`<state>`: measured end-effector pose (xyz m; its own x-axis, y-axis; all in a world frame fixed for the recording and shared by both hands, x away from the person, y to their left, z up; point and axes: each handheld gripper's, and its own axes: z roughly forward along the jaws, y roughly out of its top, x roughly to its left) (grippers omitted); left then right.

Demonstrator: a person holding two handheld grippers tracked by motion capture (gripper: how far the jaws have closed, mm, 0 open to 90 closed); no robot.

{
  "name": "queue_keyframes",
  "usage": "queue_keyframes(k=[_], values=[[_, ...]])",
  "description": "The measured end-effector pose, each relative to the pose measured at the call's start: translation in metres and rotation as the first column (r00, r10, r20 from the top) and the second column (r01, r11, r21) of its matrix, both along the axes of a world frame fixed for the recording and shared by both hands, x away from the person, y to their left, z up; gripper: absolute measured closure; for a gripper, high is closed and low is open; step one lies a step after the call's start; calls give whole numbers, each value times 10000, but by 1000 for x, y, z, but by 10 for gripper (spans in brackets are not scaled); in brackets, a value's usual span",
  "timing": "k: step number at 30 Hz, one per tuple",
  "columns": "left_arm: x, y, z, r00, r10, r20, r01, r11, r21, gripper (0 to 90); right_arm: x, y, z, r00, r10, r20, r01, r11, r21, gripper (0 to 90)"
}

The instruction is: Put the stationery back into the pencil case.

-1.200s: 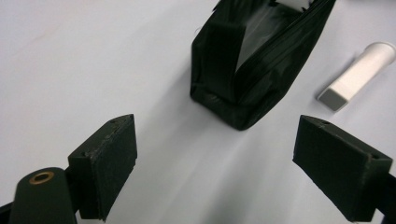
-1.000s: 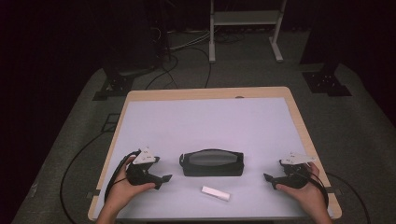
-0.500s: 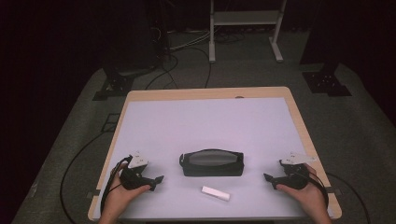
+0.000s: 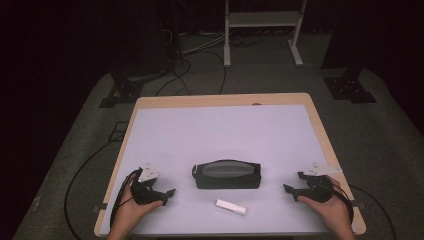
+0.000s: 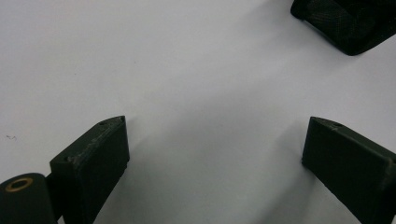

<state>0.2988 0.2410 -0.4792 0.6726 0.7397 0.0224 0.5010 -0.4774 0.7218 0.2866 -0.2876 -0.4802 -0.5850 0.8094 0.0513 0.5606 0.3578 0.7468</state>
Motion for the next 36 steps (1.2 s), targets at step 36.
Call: queue_keyframes(k=[36], values=[[0,0,0,10000,18,-45,-18,10000,-42,64,-16,32,28,9913,1300,-213,-1292,9909,382,427]])
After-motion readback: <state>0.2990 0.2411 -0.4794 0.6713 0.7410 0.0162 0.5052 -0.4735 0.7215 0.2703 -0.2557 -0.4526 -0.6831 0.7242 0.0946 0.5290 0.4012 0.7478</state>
